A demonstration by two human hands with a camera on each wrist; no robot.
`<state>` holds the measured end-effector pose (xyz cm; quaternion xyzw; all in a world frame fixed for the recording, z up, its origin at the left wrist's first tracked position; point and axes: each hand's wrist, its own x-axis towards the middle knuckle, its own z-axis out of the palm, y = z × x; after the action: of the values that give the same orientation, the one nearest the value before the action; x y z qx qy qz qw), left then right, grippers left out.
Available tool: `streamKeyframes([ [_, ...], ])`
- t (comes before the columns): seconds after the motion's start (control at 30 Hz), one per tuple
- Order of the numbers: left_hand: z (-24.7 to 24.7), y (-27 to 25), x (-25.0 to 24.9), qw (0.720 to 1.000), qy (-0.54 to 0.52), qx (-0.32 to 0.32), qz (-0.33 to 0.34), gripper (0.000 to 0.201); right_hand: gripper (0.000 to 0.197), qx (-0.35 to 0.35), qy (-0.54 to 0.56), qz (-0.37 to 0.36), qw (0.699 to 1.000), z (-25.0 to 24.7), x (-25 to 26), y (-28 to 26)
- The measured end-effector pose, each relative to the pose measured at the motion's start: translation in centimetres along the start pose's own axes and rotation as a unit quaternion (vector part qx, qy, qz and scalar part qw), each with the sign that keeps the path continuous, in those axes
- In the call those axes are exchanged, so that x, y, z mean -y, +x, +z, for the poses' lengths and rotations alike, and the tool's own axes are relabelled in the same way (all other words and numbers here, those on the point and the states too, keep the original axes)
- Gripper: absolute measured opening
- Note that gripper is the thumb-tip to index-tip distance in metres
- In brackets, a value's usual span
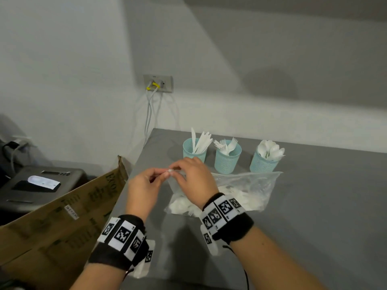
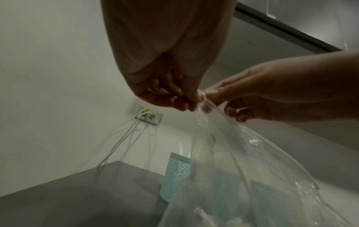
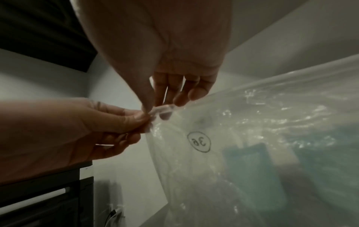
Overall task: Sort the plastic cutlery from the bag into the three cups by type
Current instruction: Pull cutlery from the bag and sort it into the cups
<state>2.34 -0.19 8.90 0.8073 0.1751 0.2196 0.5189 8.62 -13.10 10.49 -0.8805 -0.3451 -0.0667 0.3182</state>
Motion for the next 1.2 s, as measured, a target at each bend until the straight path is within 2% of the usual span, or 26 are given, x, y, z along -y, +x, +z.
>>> streamKeyframes([
  [0.13, 0.0, 0.4, 0.2, 1.0, -0.009, -0.022, -0.014, 0.008, 0.022, -0.002, 0.014, 0.013, 1.0, 0.2, 0.2, 0.8],
  [0.3, 1.0, 1.1, 0.4, 1.0, -0.002, -0.02, -0.001, 0.01, 0.016, -0.018, -0.063, 0.044, 0.997, -1.1, -1.5, 0.2],
  [0.43, 1.2, 2.4, 0.5, 1.0, -0.004, -0.016, -0.001, 0.01, 0.017, -0.056, -0.115, 0.153, 0.98, -4.9, -6.6, -2.7],
  [0.57, 1.4, 3.4, 1.1, 1.0, 0.006, -0.016, -0.004, 0.006, 0.019, -0.103, -0.159, 0.283, 0.94, -8.9, -12.5, -7.4],
  [0.73, 1.5, 3.6, 2.5, 0.999, 0.009, -0.027, -0.037, 0.005, 0.023, -0.124, -0.181, 0.379, 0.899, -11.1, -16.5, -10.4],
  [0.8, 1.7, 3.5, 2.4, 0.999, -0.01, -0.021, -0.042, 0.008, 0.019, -0.146, -0.131, 0.394, 0.898, -10.9, -17.0, -10.5],
  [0.87, 1.9, 3.3, 1.9, 0.995, -0.081, -0.016, -0.055, 0.014, 0.013, -0.204, -0.004, 0.397, 0.895, -10.8, -16.7, -10.3],
  [0.93, 2.1, 2.7, 1.0, 0.985, -0.158, 0.011, -0.061, 0.011, 0.011, -0.245, 0.155, 0.362, 0.886, -10.9, -15.8, -10.0],
  [0.97, 2.3, 2.5, 0.6, 0.984, -0.165, 0.033, -0.054, 0.008, 0.01, -0.235, 0.197, 0.341, 0.889, -10.9, -15.4, -9.8],
  [1.0, 2.6, 2.3, 0.3, 0.986, -0.146, 0.059, -0.046, 0.006, 0.009, -0.202, 0.194, 0.322, 0.904, -10.7, -15.1, -9.6],
  [1.07, 3.7, 2.3, 0.6, 0.994, -0.05, 0.091, -0.024, 0.022, 0.018, -0.132, 0.136, 0.311, 0.931, -9.8, -15.1, -9.2],
  [1.1, 4.3, 2.3, 0.8, 0.996, 0.004, 0.087, -0.014, 0.025, 0.018, -0.114, 0.122, 0.32, 0.933, -9.2, -15.2, -9.0],
  [1.17, 5.1, 2.3, 0.9, 0.996, 0.076, 0.05, -0.01, 0.014, 0.016, -0.101, 0.119, 0.335, 0.929, -8.0, -15.5, -8.9],
  [1.2, 5.2, 2.3, 0.8, 0.993, 0.115, 0.037, -0.004, 0.011, 0.023, -0.099, 0.107, 0.334, 0.931, -7.5, -15.7, -9.0],
])
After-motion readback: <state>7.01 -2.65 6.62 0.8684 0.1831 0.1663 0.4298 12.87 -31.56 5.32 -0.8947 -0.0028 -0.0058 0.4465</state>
